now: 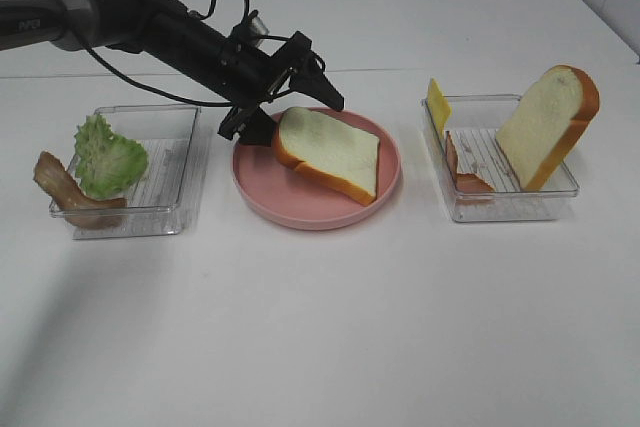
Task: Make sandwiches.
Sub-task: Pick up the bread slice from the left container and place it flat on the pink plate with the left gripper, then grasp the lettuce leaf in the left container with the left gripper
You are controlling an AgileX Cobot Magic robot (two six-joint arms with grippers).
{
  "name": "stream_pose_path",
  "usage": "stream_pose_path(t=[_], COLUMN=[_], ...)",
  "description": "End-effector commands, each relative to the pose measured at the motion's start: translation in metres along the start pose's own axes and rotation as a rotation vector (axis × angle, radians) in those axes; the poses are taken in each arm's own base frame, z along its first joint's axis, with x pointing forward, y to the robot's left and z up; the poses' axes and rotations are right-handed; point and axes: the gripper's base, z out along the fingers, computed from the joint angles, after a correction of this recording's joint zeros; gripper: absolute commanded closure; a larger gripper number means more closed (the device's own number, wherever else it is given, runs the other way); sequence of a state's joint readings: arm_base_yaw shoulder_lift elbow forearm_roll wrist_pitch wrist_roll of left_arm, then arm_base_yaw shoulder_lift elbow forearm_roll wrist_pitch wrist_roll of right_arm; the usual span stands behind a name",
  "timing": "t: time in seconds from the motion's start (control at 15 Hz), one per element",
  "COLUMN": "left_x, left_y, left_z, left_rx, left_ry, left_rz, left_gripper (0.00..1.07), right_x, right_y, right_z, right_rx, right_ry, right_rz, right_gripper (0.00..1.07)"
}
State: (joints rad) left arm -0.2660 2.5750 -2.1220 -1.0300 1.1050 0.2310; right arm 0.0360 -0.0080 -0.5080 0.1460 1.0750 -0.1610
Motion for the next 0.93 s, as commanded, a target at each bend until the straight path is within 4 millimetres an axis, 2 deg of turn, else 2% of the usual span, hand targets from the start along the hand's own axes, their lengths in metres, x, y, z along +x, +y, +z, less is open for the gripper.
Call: stream_pose_path(t=[0.07, 0.4, 0.6, 0.93], left_x=[0.003, 0.008, 0.008, 0.006], left_y=[-0.007, -0.02, -0.037, -0.071], left_z=[-0.005, -0.019, -0.036, -0.089], left_rx=[-0.06, -0.305, -0.406, -0.625], left_ry=[0.019, 0.033, 0.018, -0.034], left_rz=[0.084, 0.204, 0.298, 0.245], left_gripper=[0.24, 0.24, 0.24, 0.25], right_x=[0.0, 0.0, 0.0, 0.0], right_y=[0.0, 0.0, 0.0, 0.0], right_z=[-0.001, -0.001, -0.001, -0.001], right_rx=[0.007, 0.007, 0.007, 0.007], right_ry=[-0.017, -0.017, -0.016, -0.016], right_rz=[-0.006, -0.006, -0.006, -0.006], right_gripper=[0.22, 0.22, 0.22, 0.22])
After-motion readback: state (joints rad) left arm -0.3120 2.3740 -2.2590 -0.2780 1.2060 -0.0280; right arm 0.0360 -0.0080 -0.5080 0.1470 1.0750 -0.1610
